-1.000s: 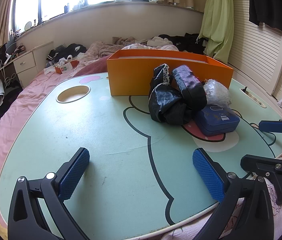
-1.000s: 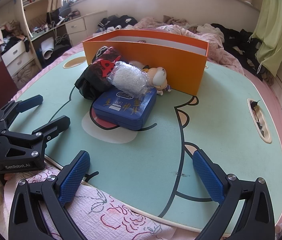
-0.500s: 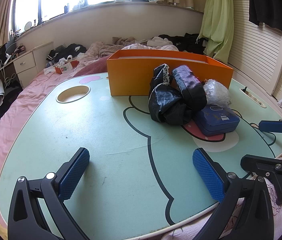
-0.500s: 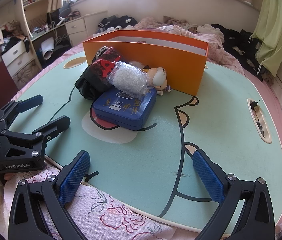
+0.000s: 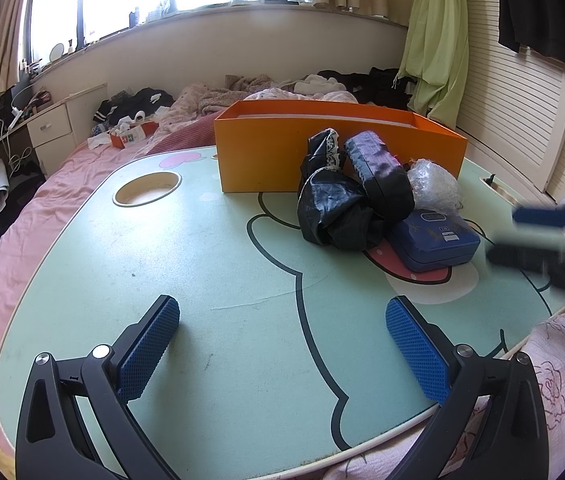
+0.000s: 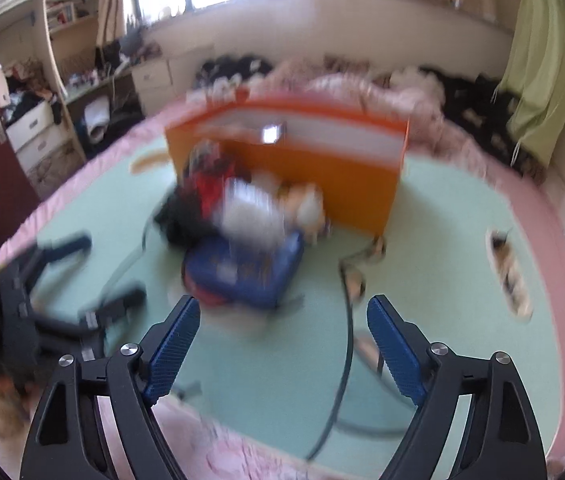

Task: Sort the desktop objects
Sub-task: 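Grasp the clear plastic bag on the blue tin with the right gripper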

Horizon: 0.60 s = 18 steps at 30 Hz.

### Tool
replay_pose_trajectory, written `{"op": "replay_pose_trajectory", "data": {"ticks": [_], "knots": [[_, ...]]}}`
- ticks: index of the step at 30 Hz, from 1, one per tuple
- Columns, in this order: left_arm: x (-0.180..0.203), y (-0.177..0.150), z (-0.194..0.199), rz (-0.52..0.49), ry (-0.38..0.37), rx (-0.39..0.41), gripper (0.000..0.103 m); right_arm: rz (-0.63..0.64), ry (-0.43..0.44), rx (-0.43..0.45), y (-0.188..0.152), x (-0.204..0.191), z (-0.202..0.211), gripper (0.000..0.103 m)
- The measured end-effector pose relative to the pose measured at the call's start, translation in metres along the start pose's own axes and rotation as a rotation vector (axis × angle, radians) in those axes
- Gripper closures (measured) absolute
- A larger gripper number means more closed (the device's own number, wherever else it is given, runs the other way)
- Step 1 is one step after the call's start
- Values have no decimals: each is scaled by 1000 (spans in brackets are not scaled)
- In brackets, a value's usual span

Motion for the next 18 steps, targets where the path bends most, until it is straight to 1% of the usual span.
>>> {"op": "replay_pose_trajectory", "data": {"ticks": [2,4,8,9,10,11,12,15,18], "knots": [[0,0,0,0,0,0,0,-14,20,43,17,-2,0,18],[0,0,0,0,-1,0,0,-27,31,62,31,-5,-6,25],[-1,0,0,0,0,0,0,17,-1,71,49,-13,-23,34],[-1,0,0,0,0,0,0,22,-1,59,49,-14,-27,41],[-1,0,0,0,-1,0,0,23,6,40,48,-13,-31,54],[-1,-1,0,0,-1,0,0,20,17,22,46,-12,-35,64],[-1,-1,0,0,-1,0,0,14,31,8,45,-11,-37,71],[-1,-1,0,0,-1,0,0,-7,63,39,39,-8,-31,72],[-1,-1,0,1,-1,1,0,-35,78,101,34,-2,-16,72]]}}
Point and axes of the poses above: each gripper's, at about its wrist camera, not at the fingertips, and z roughly against the way its jaws point, x to its right, y to its top, the point moved 3 cm from there along -z, roughly the way its jaws point, and after that the axes turned 7 degrees about y, right-handed, at the moved point
